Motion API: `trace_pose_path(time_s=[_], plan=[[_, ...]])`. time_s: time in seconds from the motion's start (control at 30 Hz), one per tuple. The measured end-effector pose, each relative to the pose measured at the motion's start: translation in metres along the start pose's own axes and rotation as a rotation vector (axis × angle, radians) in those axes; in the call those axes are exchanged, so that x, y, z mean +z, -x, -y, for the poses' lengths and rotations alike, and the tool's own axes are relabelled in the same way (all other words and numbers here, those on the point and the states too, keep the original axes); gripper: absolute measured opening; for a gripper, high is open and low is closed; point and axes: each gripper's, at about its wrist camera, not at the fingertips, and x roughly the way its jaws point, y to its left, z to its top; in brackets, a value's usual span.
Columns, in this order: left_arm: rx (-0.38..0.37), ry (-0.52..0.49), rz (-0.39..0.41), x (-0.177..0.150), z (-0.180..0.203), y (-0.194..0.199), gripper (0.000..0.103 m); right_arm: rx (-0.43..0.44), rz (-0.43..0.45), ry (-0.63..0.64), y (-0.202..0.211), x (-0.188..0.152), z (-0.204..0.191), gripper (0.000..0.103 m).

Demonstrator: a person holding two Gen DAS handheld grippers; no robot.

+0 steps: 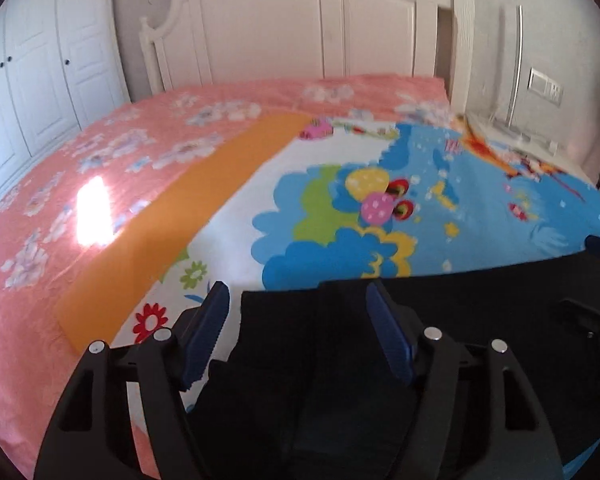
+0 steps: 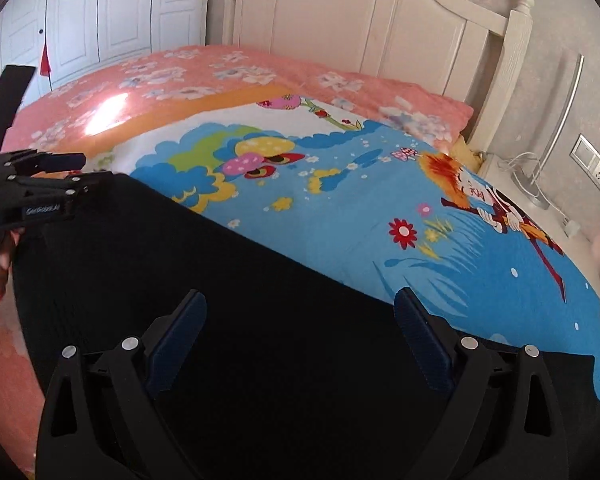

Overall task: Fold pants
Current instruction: 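Grasp the folded pants edge with the left tool and lift it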

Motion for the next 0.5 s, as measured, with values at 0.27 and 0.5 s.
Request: trace_pose_path(time_s=[0.27, 0.5], plan=[[0.047, 0.250, 0.121, -0.012, -0.072, 0.018, 0.054, -0.011, -0.061, -0.021, -0.019, -0.002, -0.002, 0.091], [0.109, 0.142, 0.037, -0.060, -0.036, 0.006, 0.079, 0.005, -0.070, -0.041, -0.020, -0.003, 0.000, 0.091]])
